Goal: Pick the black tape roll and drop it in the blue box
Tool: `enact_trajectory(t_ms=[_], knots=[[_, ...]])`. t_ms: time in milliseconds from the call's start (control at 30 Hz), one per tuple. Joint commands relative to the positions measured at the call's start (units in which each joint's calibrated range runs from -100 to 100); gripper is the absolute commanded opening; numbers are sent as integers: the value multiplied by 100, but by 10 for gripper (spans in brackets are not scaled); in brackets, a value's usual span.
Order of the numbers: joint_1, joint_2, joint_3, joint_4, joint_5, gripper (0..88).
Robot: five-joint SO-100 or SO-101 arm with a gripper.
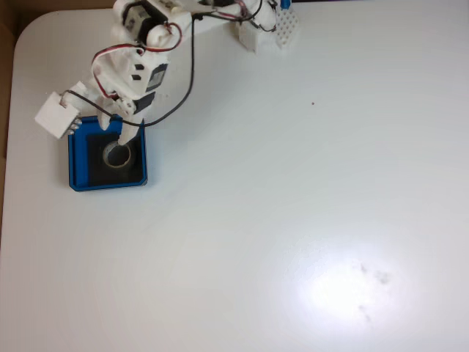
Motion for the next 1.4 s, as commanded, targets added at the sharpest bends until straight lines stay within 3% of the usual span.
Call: enact_trajectory(t_ms=[0,333,633,1033,1367], knots=[[-464,-1745,2176,-1181,-14,105],[-2819,-5557,8088,-4448,-40,107],[-4949,-8158,11385,-5735,-58,107],[-5095,-10064,13613,-5818,-58,107],[-5076,-10223,13793,-5810,-40,106]])
